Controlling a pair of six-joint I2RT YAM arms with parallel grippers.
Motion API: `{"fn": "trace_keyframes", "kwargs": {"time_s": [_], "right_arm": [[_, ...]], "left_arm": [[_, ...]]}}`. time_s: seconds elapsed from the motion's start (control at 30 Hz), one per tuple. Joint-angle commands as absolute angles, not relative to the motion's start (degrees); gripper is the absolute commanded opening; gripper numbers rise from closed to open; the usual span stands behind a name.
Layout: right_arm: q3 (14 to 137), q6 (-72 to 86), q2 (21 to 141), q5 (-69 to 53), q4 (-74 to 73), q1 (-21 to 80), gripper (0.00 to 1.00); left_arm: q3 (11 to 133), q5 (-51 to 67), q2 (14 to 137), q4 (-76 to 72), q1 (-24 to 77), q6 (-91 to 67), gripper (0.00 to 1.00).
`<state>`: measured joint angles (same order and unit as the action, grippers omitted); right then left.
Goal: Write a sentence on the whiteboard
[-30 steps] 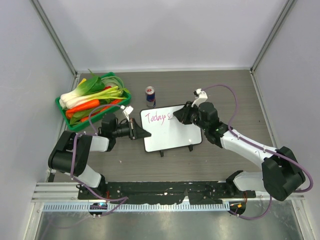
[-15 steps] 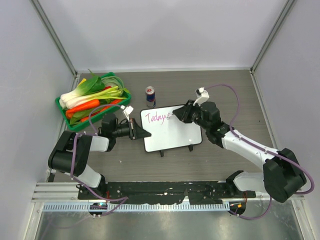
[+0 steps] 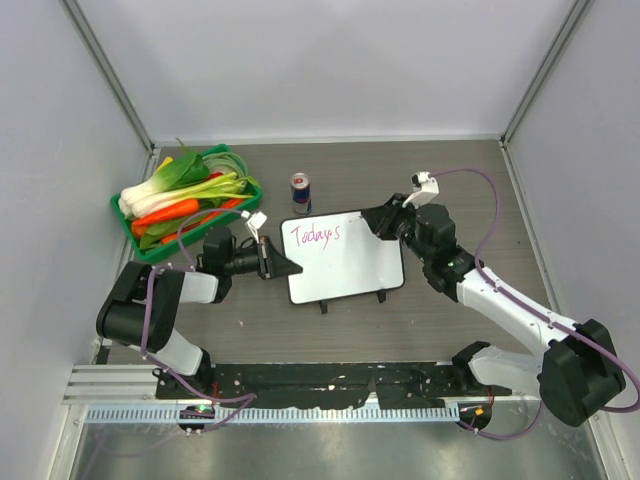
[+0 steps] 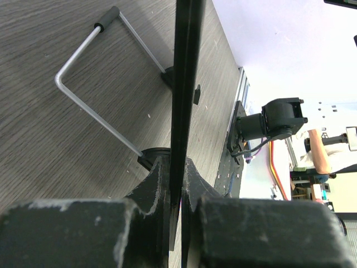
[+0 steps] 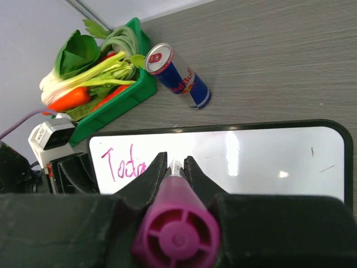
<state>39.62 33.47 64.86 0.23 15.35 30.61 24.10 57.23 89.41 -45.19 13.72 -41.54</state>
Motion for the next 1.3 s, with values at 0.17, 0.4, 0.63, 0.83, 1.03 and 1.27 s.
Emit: {"fn": "trace_keyframes", "kwargs": {"time_s": [0.17, 0.4, 0.63, 0.83, 1.03, 1.27], "right_arm": [[40.08, 30.06, 66.79, 4.13, 16.17, 30.41, 0.01], [39.64, 29.62, 68.03, 4.66, 16.08, 30.32, 0.01], [39.20, 29.36, 68.91, 5.36, 16.44, 30.41, 0.01], [39.29, 29.35, 69.96, 5.80, 16.35, 30.41, 0.01], [39.29, 29.62, 70.66, 4.05, 16.87, 30.32, 0.01], [38.94, 29.79, 71.10, 1.50, 17.14, 30.41, 0.01]], "left_arm": [[24.52, 53.44, 90.70, -41.92, 13.62, -39.99, 0.00], [24.61, 53.53, 90.70, -41.92, 13.62, -40.08, 0.00], [24.70, 53.53, 90.79, -41.92, 13.62, -40.08, 0.00], [24.70, 53.53, 90.79, -41.92, 13.62, -40.08, 0.00], [24.70, 53.61, 90.88, -41.92, 13.62, -40.08, 0.00], [24.70, 53.53, 90.88, -41.92, 13.62, -40.08, 0.00]]}}
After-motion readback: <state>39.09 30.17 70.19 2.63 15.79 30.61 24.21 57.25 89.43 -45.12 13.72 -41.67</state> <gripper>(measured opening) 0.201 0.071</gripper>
